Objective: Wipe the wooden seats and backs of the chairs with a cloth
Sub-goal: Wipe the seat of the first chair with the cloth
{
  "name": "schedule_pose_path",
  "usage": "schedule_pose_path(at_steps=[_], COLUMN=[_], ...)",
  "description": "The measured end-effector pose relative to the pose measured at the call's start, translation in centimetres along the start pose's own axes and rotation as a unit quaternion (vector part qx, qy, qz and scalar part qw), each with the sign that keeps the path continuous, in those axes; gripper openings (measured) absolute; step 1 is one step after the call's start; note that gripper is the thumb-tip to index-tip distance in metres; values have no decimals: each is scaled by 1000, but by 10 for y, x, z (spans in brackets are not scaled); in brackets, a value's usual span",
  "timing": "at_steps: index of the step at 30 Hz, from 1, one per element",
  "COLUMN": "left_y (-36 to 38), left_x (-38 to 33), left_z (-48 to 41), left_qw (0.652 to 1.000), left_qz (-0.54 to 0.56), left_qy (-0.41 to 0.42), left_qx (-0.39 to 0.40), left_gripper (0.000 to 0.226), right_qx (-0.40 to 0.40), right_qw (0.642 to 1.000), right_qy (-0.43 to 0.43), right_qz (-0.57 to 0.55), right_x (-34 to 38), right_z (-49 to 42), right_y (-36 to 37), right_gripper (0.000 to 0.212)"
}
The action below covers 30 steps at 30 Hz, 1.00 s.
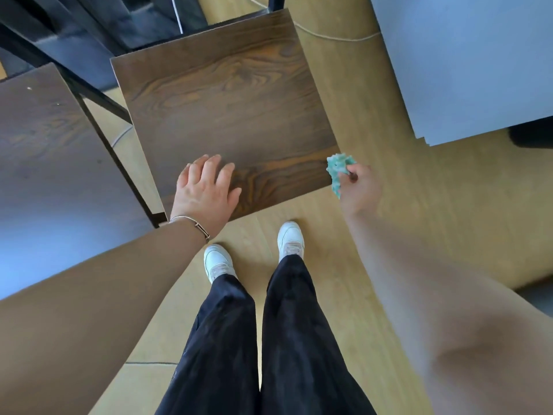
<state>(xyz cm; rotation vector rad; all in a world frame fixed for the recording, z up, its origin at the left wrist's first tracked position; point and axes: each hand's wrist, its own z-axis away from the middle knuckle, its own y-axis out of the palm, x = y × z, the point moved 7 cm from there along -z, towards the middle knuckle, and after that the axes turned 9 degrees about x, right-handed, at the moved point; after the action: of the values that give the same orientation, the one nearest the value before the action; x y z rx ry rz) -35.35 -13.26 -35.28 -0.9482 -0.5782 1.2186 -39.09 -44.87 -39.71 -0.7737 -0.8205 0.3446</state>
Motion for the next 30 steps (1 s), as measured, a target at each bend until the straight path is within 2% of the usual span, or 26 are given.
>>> schedule_pose_path(at_steps=[4, 13, 23, 30], left_y=[-1, 2, 10, 13], left_x=[13, 70, 159, 203], left_z=[1, 26, 76, 108], left_qw=[1000, 997, 982, 974], left_qz=[0, 47, 103, 115], left_qy=[-3, -61, -142, -175], left_qx=[-8, -28, -72, -88], left_gripper=[51, 50, 47, 49], right_qx=[-15, 86, 173, 219], right_qw=[1000, 987, 948, 936], right_qy=[-7, -112, -237, -242], right_qz=[20, 76, 120, 129], right_x=[11, 86, 163, 178], right_z=[10, 69, 158, 200], right_y=[11, 93, 198, 237], right_gripper=[14, 12, 6, 9])
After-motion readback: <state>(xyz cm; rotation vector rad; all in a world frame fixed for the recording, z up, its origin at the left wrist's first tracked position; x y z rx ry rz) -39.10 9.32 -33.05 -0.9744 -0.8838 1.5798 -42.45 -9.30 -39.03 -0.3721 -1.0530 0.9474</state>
